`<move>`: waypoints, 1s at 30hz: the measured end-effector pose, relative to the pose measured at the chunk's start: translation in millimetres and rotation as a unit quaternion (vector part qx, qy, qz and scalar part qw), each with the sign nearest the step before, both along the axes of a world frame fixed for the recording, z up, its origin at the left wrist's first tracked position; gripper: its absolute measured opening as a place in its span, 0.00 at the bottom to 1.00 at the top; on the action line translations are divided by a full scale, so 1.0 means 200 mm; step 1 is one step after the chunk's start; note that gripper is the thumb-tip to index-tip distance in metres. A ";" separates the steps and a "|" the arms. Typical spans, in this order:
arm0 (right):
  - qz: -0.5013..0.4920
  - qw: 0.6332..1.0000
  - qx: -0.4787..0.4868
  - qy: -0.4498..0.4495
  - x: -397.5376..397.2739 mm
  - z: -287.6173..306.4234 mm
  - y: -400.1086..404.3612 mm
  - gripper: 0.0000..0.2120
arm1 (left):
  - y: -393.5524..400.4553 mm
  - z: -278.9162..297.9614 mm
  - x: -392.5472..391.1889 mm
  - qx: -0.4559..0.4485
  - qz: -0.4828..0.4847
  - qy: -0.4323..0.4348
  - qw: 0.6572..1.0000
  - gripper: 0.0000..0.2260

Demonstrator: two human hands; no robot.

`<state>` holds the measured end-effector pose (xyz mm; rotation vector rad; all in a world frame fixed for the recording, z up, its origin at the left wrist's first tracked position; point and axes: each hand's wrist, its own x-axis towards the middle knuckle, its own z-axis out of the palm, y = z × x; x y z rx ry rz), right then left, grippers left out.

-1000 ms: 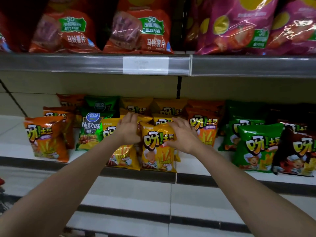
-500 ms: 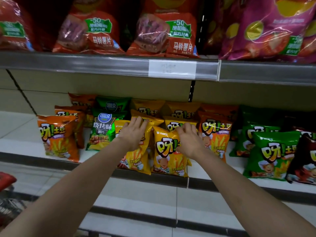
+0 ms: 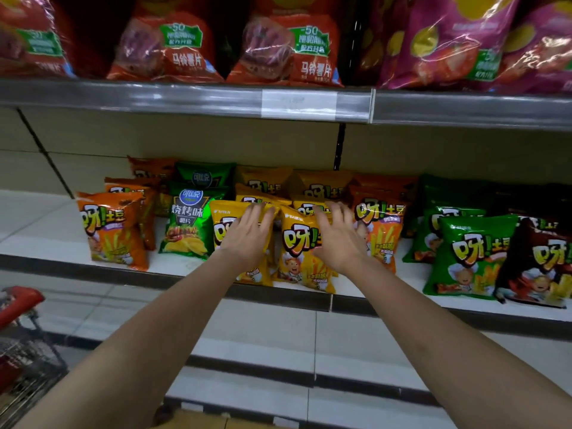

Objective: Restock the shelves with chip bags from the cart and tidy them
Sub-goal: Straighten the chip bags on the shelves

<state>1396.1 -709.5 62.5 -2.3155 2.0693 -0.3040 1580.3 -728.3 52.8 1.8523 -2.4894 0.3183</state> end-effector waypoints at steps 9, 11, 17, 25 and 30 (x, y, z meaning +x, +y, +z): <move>0.158 0.985 0.042 -0.050 0.39 0.12 0.07 0.33 | 0.14 0.09 0.36 0.052 0.099 0.020 0.993 0.36; 0.200 0.977 0.046 -0.056 0.53 0.12 0.05 0.31 | 0.15 0.10 0.48 0.055 0.117 0.008 0.992 0.35; 0.253 0.964 0.046 -0.071 0.96 0.11 -0.05 0.32 | 0.07 0.07 0.90 0.037 0.166 0.048 0.984 0.33; 0.249 0.963 0.065 -0.084 1.38 0.10 -0.31 0.31 | -0.26 0.10 1.47 0.059 0.168 -0.010 0.984 0.45; 0.225 0.967 0.064 -0.105 1.46 0.08 -0.43 0.28 | -0.45 0.10 1.62 0.137 0.146 -0.089 0.976 0.54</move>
